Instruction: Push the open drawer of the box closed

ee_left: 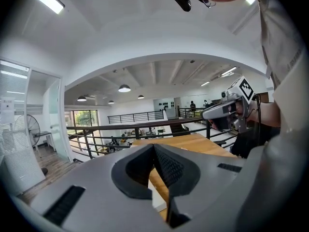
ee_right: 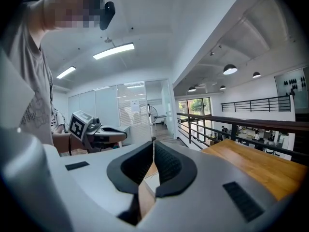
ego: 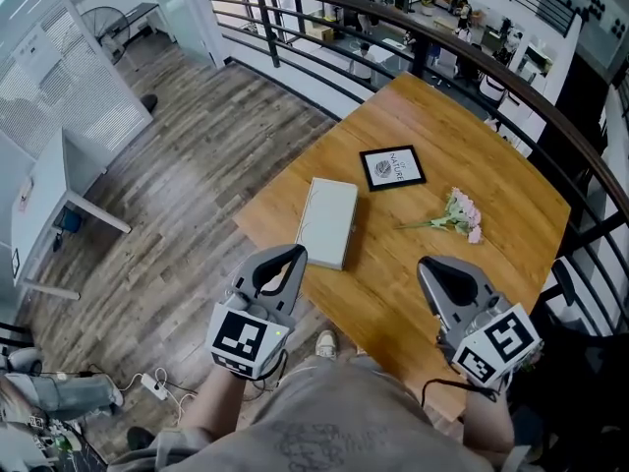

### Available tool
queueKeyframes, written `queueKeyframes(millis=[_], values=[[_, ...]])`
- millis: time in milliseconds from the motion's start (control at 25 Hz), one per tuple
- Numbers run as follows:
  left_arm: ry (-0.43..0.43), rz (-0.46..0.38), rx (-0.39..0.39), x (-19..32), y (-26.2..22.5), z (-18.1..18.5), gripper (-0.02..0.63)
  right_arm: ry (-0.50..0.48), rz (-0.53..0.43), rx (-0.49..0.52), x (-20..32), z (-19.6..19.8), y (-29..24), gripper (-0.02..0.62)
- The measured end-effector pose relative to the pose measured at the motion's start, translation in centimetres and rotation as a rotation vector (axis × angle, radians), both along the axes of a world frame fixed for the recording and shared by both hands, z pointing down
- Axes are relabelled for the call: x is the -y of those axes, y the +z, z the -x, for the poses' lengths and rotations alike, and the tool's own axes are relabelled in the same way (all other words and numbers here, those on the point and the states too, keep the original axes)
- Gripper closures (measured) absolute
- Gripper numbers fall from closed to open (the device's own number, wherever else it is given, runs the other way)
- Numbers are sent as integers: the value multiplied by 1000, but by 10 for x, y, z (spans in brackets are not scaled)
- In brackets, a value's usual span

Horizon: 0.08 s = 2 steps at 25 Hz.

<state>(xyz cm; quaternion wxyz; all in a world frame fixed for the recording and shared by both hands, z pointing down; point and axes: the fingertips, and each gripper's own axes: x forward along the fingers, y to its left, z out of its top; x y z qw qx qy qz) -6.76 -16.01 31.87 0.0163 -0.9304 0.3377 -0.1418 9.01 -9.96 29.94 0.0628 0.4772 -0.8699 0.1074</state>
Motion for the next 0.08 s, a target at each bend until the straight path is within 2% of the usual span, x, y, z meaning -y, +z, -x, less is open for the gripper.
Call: queueKeyframes(millis=[80], values=[[0,1,-4,1,1,2,591,-3,-1,0,3,2,0,558]])
